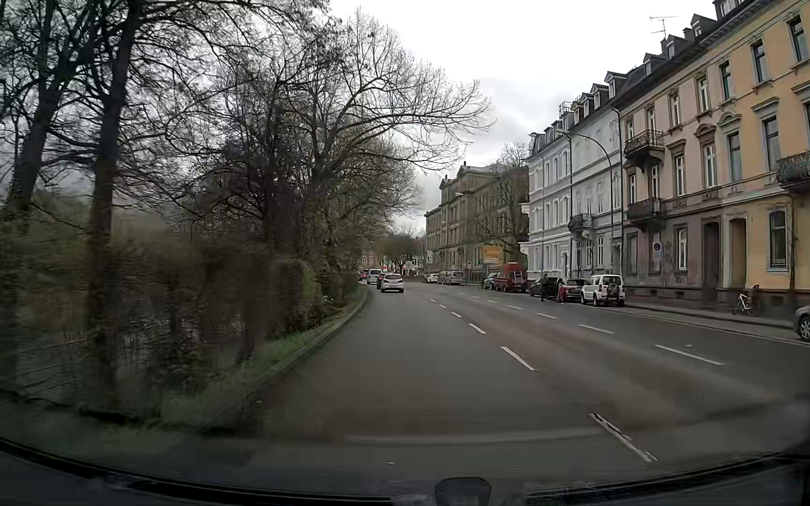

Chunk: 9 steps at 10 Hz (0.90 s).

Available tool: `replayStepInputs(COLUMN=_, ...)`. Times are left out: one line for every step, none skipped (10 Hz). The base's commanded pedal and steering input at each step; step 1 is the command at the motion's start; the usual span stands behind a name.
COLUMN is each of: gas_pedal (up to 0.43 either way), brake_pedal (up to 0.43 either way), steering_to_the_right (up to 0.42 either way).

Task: Follow the waypoints while adhering to traffic rules and regulations

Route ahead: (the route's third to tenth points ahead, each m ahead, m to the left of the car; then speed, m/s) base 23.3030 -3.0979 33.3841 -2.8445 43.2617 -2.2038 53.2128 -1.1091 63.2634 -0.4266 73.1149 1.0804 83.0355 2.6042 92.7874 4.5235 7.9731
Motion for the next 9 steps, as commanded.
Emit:
replayStepInputs(gas_pedal=0.087, brake_pedal=0.000, steering_to_the_right=-0.006)
replayStepInputs(gas_pedal=0.087, brake_pedal=0.000, steering_to_the_right=-0.006)
replayStepInputs(gas_pedal=0.087, brake_pedal=0.000, steering_to_the_right=-0.006)
replayStepInputs(gas_pedal=0.087, brake_pedal=0.000, steering_to_the_right=-0.006)
replayStepInputs(gas_pedal=0.087, brake_pedal=0.000, steering_to_the_right=-0.006)
replayStepInputs(gas_pedal=0.087, brake_pedal=0.000, steering_to_the_right=-0.006)
replayStepInputs(gas_pedal=0.087, brake_pedal=0.000, steering_to_the_right=-0.006)
replayStepInputs(gas_pedal=0.087, brake_pedal=0.000, steering_to_the_right=-0.006)
replayStepInputs(gas_pedal=0.087, brake_pedal=0.000, steering_to_the_right=-0.006)
